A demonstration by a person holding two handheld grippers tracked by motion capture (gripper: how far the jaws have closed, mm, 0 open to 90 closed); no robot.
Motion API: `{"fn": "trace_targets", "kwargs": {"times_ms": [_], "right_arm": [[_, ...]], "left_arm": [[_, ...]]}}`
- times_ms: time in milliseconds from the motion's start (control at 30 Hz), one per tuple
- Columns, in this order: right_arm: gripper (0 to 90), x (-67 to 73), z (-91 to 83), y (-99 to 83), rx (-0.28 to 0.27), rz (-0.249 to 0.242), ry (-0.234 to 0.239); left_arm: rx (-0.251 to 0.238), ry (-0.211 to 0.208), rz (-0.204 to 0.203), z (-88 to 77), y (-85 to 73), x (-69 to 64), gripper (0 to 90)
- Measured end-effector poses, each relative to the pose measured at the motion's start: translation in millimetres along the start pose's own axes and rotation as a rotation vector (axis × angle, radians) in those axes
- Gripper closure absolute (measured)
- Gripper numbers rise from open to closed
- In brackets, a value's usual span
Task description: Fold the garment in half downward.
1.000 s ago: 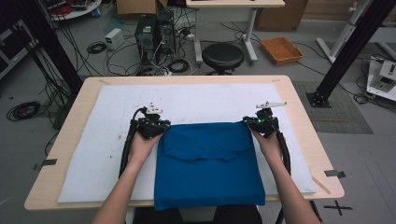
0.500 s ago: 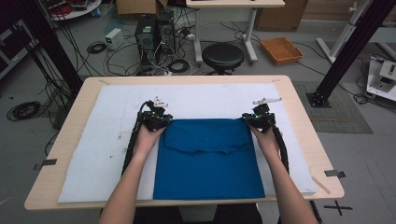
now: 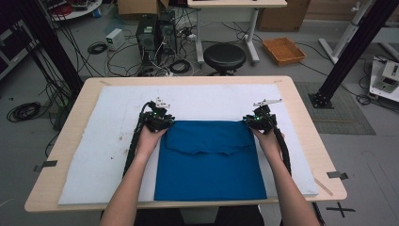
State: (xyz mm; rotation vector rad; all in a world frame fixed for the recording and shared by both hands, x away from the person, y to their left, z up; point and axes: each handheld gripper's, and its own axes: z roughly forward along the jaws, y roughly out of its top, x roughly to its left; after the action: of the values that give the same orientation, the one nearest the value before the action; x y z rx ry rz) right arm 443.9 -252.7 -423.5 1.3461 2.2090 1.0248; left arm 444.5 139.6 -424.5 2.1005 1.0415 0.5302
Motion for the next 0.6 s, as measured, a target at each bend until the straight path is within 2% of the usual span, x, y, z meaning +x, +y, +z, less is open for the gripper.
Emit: {"fn": "trace_targets", "kwargs": {"times_ms": [33, 100, 167, 267, 367, 467, 600], "right_arm": [[68.6, 0.3, -0.9, 0.2, 0.001, 0.006, 0.000], [66.8, 1.2, -3.5, 0.6, -0.005, -0.001, -0.005], [59.0, 2.3, -6.5, 1.3, -0.017, -0.013, -0.013], [55.2, 5.4, -10.5, 1.7, -0.018, -0.025, -0.028], [52.6, 9.6, -15.2, 0.1, -0.023, -0.045, -0.035], [50.3, 14.5, -24.7, -3.2, -0.041, -0.053, -0.042], [50.4, 19.5, -39.3, -11.7, -0.070, -0.064, -0.050]], "left_arm": [[-0.002, 0.005, -0.008, -1.0, 0.2, 0.5, 70.0], [-0.015, 0.004, -0.025, -4.1, 0.7, 1.3, 65.8], [-0.030, 0.006, -0.039, -9.5, 1.6, 1.3, 61.2], [-0.061, 0.000, -0.056, -20.0, 1.9, -1.0, 55.8], [-0.072, -0.007, -0.065, -30.7, -0.4, -5.4, 53.0], [-0.062, -0.015, -0.077, -41.2, -5.2, -10.4, 51.5], [-0.054, -0.015, -0.110, -54.3, -16.3, -15.3, 51.5]]}}
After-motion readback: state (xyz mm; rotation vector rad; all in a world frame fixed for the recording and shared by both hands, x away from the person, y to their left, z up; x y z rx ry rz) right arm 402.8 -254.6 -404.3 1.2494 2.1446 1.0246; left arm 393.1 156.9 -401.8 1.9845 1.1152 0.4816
